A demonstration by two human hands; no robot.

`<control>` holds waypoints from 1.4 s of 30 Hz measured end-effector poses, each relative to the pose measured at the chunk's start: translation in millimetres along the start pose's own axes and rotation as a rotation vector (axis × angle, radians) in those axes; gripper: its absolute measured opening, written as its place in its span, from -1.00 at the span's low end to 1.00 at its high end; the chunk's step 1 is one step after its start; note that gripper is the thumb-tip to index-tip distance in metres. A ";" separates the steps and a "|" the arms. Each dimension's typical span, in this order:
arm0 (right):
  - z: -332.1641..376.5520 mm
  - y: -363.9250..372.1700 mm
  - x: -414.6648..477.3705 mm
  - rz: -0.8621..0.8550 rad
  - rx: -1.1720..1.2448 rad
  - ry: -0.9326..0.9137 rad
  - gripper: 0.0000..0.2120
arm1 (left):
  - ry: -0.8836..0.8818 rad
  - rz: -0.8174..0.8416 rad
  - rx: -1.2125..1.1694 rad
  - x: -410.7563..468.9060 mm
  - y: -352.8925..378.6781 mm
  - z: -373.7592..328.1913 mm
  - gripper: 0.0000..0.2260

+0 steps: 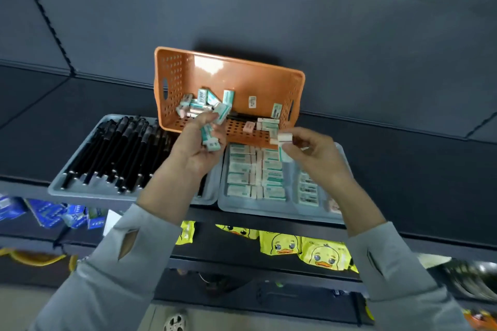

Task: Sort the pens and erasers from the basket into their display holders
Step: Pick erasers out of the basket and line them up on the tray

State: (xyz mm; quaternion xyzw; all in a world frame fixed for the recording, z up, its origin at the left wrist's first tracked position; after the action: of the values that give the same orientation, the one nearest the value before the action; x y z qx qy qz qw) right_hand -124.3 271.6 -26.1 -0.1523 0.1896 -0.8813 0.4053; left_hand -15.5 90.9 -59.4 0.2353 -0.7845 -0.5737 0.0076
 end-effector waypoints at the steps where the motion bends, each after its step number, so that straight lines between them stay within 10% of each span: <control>1: 0.7 8.3 -4.3 0.044 -0.034 -0.024 -0.73 | 0.016 0.012 -0.017 -4.6 -2.3 2.5 -0.82; 23: 0.5 83.9 11.7 0.154 -0.704 -0.115 -0.83 | 0.000 0.002 0.170 -40.7 -33.4 3.2 -0.82; 31: 26.7 70.5 13.2 0.115 0.232 0.101 -0.85 | -0.124 0.073 0.443 -36.2 -26.4 24.5 -0.82; 37: 10.2 33.8 13.6 -0.062 0.229 0.117 -0.84 | -0.047 -0.016 0.440 -30.7 -29.6 11.0 -0.90; 42: 18.7 64.3 8.5 0.271 -0.193 0.010 -0.84 | 0.015 -0.008 0.138 -32.9 -33.5 2.8 -0.80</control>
State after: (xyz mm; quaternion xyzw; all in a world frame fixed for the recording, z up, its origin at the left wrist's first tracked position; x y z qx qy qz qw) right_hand -79.5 222.5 -38.0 -0.1591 0.2944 -0.7969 0.5029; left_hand 25.0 98.1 -82.1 0.2426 -0.8210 -0.5168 -0.0051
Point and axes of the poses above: each hand's wrist, its own x-axis towards the middle knuckle, its own y-axis out of the palm, z = x × y, the point moved 6 cm from there along x, towards the middle knuckle, and after that the axes turned 7 degrees about z, right-handed, at the moved point
